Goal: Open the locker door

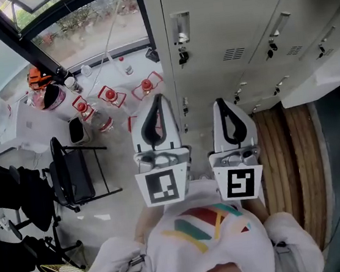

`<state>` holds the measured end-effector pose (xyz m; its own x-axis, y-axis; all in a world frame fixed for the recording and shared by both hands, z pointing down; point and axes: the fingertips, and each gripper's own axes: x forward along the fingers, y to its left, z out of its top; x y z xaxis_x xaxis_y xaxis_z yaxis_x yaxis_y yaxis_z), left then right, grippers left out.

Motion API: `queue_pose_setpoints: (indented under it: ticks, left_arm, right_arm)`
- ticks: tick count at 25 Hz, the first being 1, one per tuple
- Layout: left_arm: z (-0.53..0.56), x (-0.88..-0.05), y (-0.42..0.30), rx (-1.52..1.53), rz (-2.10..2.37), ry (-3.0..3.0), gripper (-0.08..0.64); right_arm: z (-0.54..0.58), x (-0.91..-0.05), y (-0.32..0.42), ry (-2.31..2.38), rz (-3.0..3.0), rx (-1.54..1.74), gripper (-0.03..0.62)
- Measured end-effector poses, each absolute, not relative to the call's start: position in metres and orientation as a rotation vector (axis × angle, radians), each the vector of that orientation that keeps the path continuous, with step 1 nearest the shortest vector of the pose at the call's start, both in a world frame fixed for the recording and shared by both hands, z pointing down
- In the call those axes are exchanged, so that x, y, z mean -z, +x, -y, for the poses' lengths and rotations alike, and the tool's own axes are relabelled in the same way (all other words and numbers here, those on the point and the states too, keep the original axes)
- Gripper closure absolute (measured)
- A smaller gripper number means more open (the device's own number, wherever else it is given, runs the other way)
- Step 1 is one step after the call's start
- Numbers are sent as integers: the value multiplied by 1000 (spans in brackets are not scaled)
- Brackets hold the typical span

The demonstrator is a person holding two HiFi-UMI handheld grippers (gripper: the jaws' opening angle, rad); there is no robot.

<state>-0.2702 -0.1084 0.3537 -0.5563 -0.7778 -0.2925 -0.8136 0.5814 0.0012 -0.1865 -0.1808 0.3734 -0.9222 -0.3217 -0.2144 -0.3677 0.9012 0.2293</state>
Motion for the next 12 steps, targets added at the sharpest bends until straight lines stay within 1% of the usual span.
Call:
queue_pose_setpoints:
  ticks: [12]
  left_arm:
    - [93,-364,-282,-165,-2617,-1238,545]
  right_arm:
    - [180,-374,-193,-497,-2890,-379,588]
